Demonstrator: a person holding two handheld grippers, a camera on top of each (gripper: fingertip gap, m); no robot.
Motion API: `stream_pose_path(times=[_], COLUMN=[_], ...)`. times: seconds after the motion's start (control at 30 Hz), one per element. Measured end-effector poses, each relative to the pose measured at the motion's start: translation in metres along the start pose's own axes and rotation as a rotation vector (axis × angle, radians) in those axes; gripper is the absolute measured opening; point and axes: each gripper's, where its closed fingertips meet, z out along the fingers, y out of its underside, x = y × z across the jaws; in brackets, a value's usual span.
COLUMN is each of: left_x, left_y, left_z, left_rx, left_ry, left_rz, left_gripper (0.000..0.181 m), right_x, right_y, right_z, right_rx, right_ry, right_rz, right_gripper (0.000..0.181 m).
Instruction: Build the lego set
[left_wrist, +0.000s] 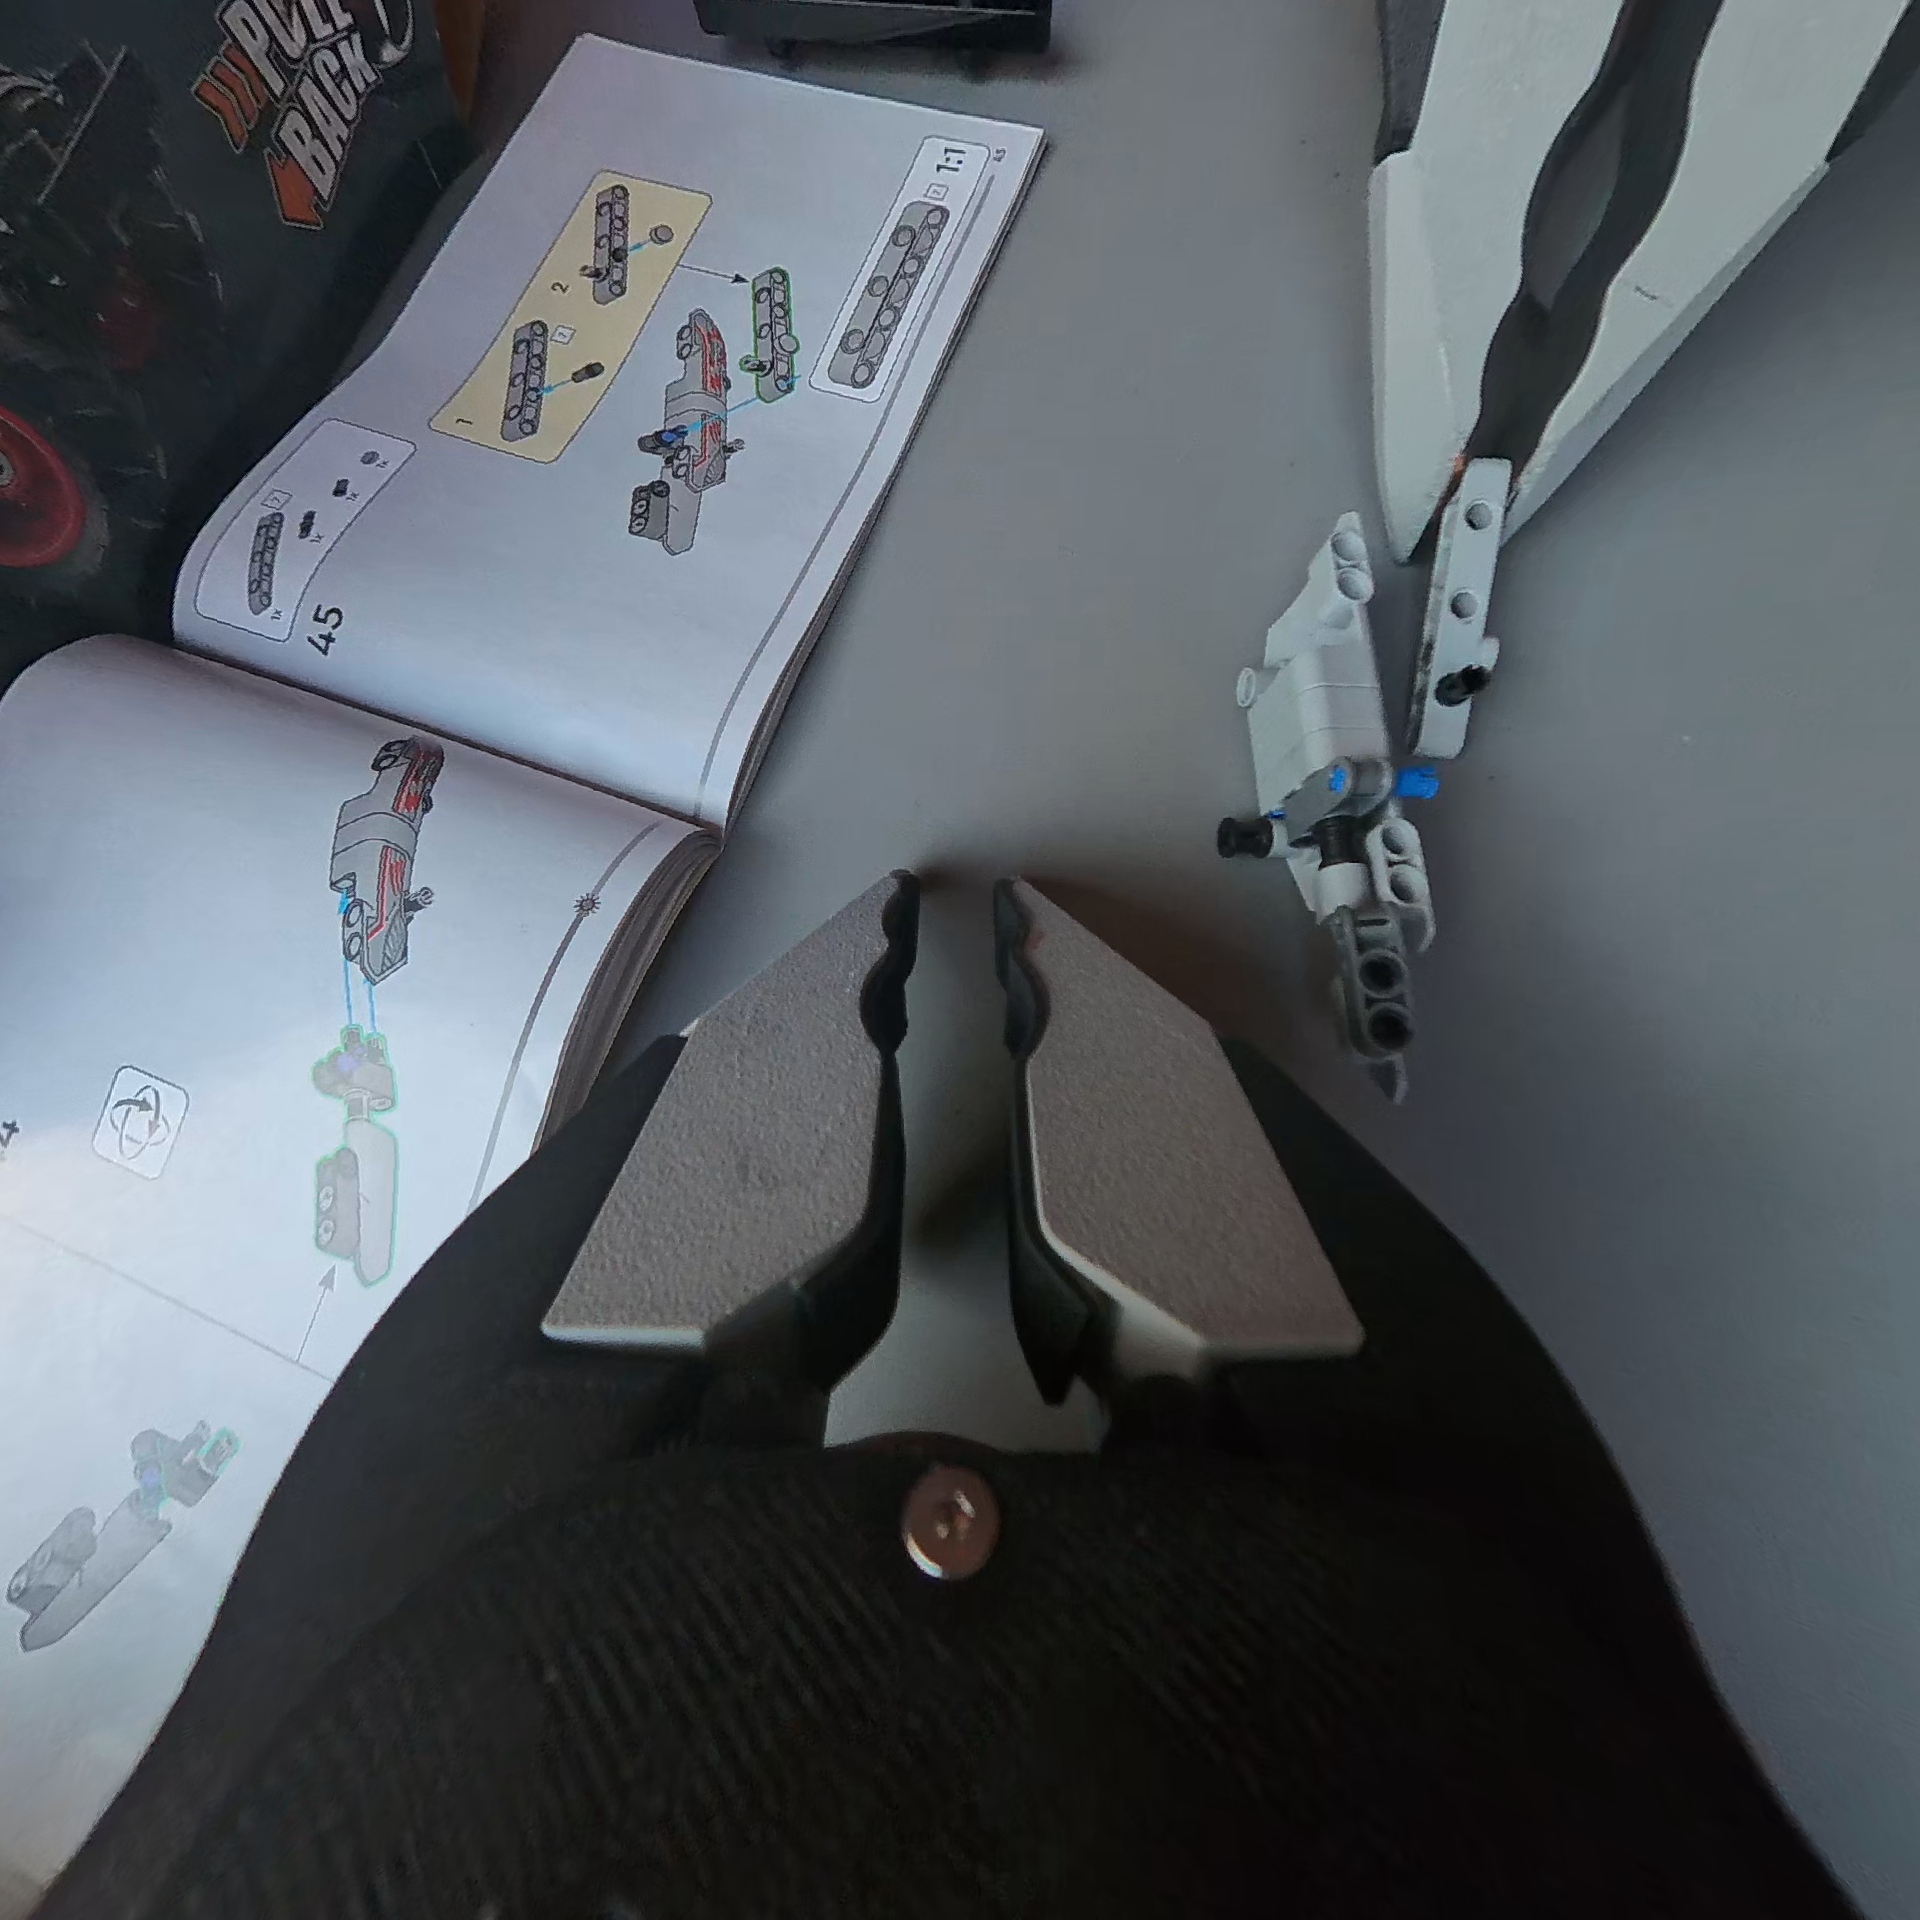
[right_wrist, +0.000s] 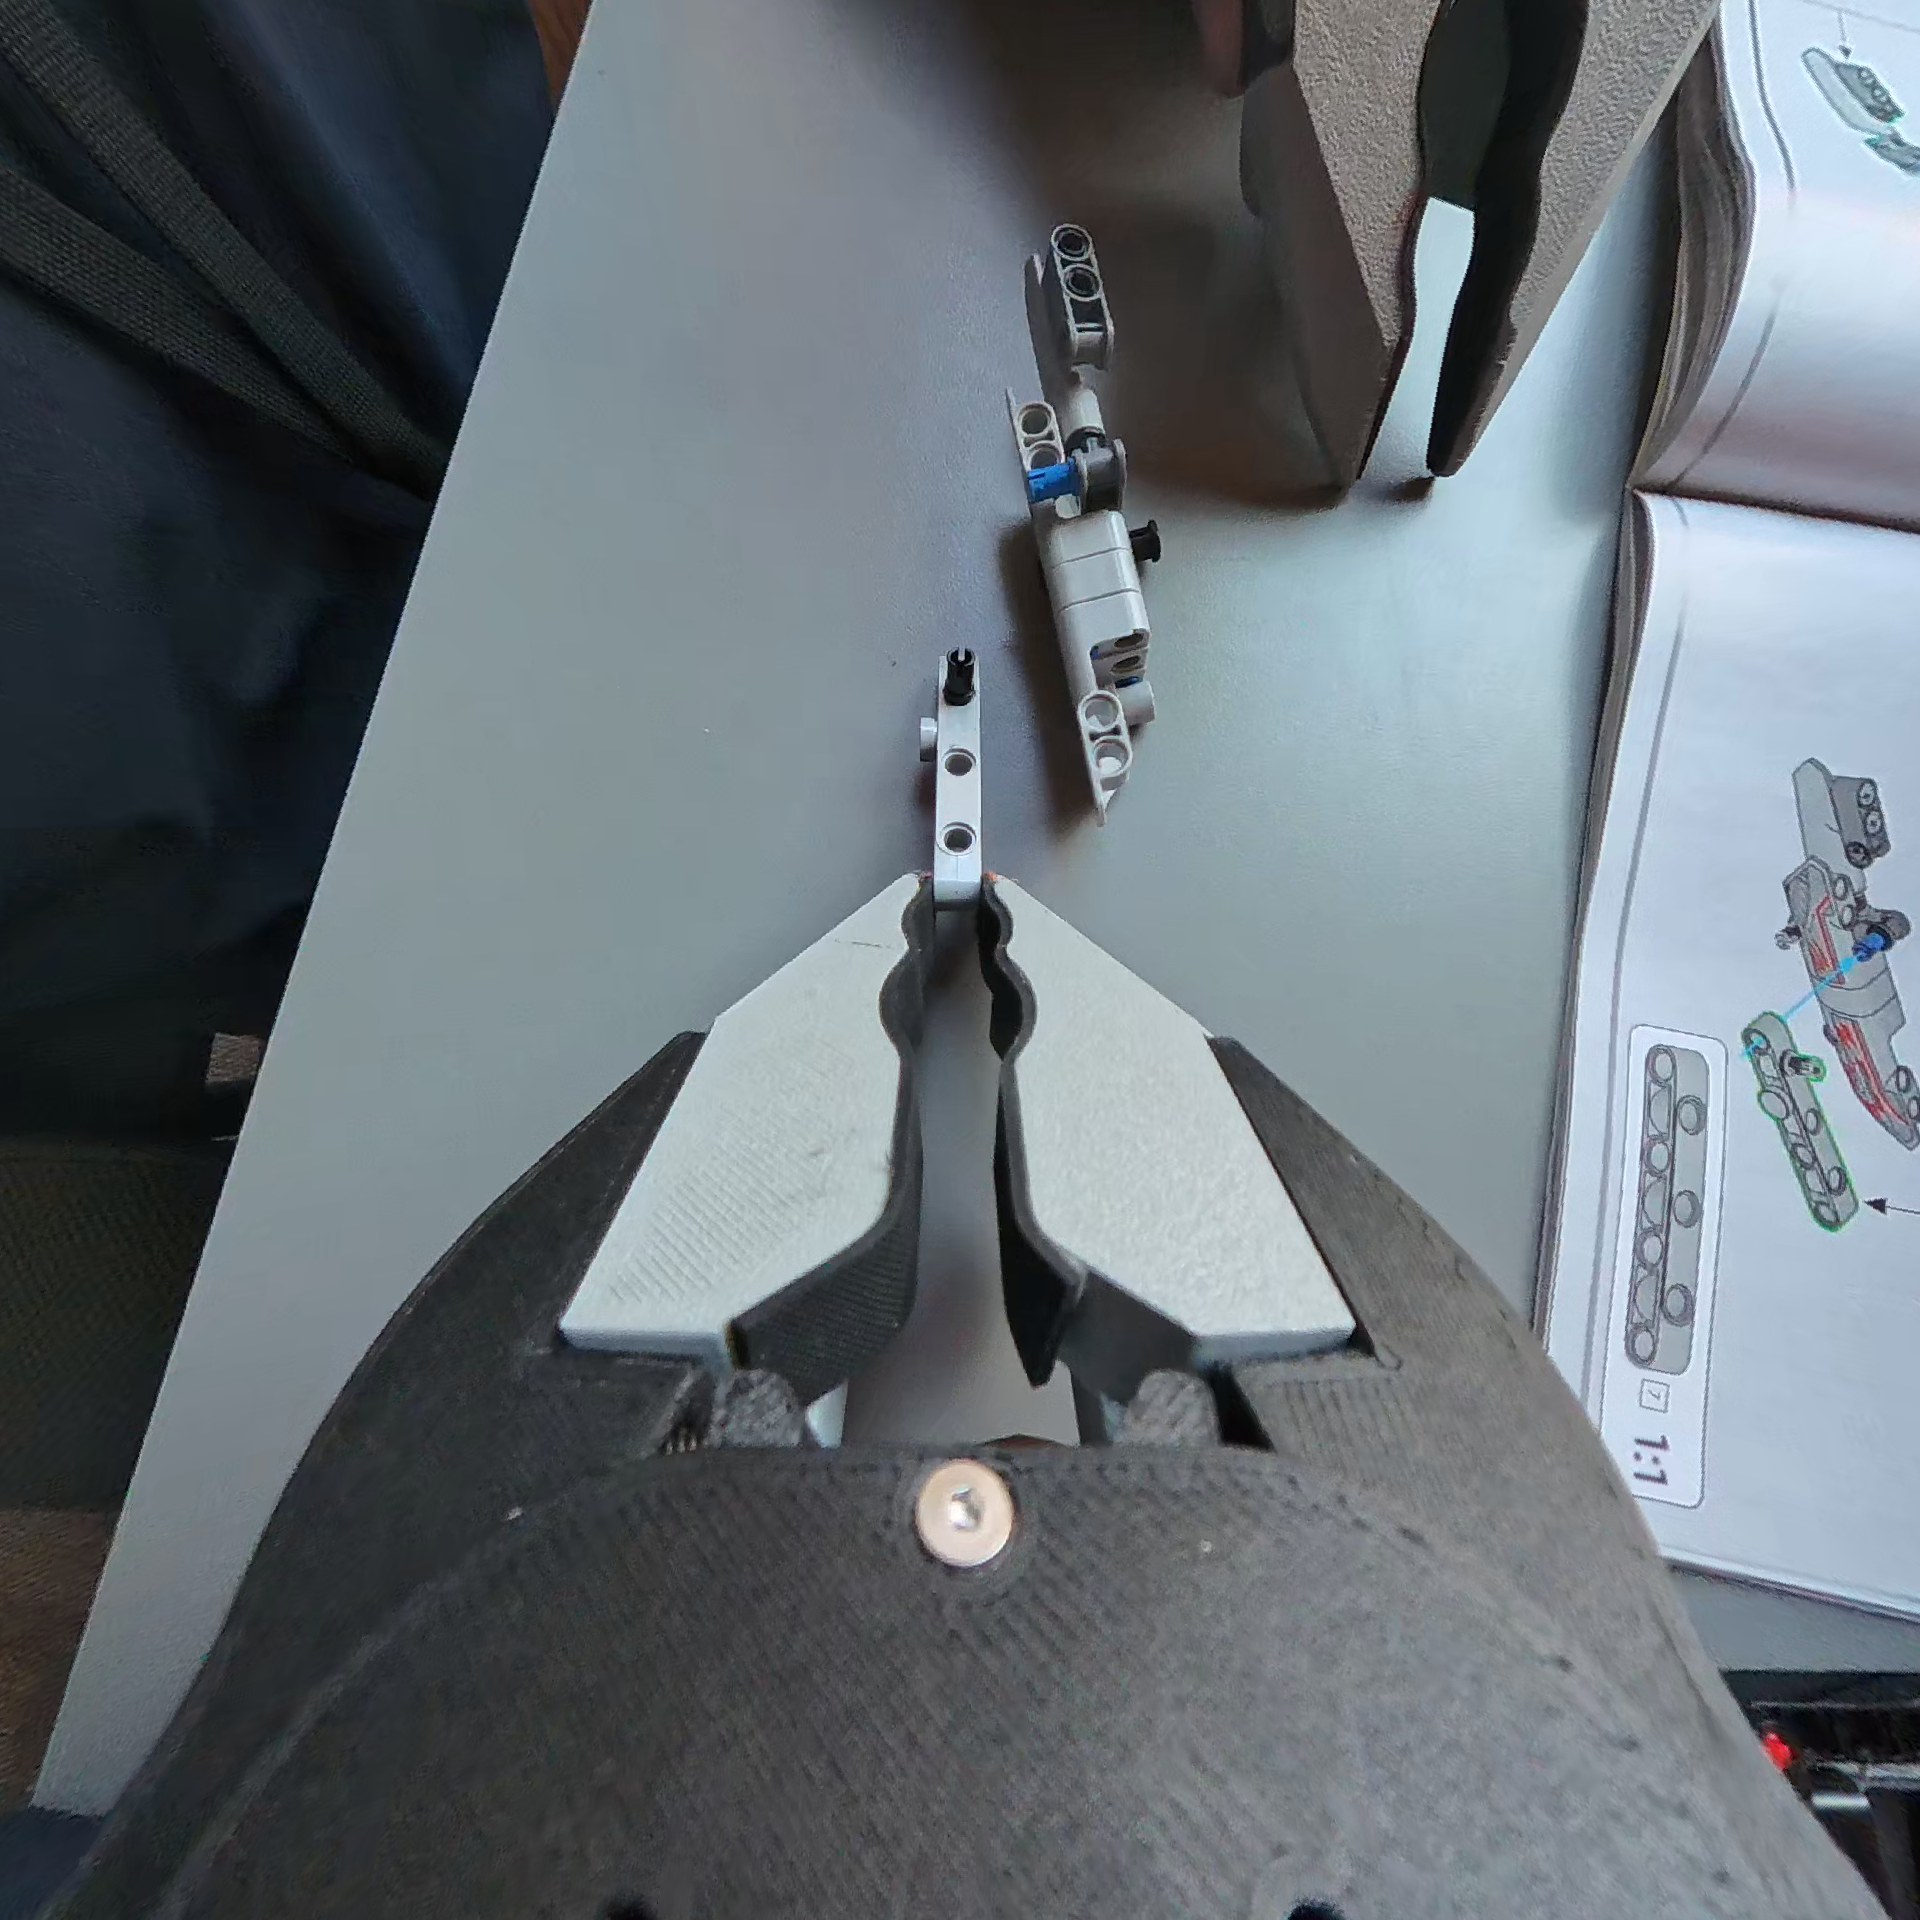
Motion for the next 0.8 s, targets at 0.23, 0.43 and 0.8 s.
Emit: stream_pose_path(times=[0.23, 0.43, 0.8], left_x=[0.0, 0.0001, -0.0002], left_y=[-0.0001, -0.0001, 0.0006], left_z=[-0.0002, -0.0003, -0.0058], left_rx=[0.0, 0.0, 0.007], left_ry=[-0.001, 0.0, -0.008], left_rz=[0.002, 0.002, 0.024], left_gripper=[0.011, 0.011, 0.015], right_x=[0.0005, 0.0027, -0.0009], right_y=[0.0014, 0.0032, 0.0013], right_z=[-0.0015, -0.003, -0.0024], right_rx=[0.004, -0.001, 0.027], right_ry=[-0.005, 0.008, -0.059], right_rz=[0.014, 0.019, 0.091], right_gripper=[0.008, 0.007, 0.006])
